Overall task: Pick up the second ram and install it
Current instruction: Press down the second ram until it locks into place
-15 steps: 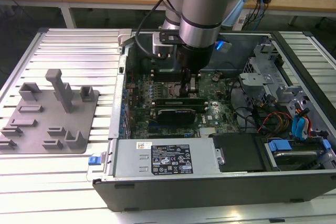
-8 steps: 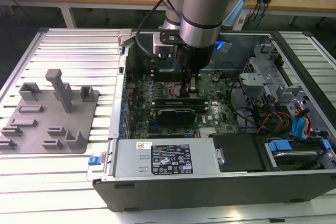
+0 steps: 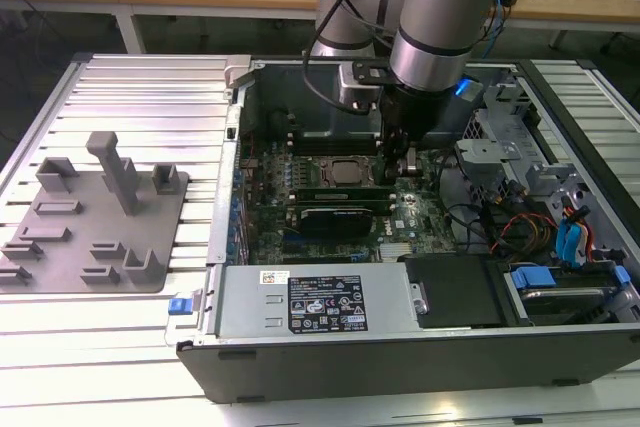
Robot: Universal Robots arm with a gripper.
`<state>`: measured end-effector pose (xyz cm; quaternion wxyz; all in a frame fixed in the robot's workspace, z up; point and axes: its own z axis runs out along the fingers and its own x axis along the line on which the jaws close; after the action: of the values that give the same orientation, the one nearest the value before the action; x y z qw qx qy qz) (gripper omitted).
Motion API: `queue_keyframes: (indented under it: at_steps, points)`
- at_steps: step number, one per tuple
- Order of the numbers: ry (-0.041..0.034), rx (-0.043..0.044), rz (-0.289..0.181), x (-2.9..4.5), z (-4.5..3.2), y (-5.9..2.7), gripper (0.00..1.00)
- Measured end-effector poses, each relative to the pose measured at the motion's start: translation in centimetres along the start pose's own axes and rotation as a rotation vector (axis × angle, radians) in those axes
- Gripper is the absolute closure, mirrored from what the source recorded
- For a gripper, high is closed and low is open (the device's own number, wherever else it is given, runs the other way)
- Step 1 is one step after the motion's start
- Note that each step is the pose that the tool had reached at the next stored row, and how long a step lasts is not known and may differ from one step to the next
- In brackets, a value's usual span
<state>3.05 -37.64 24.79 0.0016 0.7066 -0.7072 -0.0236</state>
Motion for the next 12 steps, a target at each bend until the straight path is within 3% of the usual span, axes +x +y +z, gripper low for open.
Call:
queue_keyframes:
  at_steps: [12]
  points:
    - [-0.0004,0.0001,0.009,0.02,0.35,-0.03,0.92]
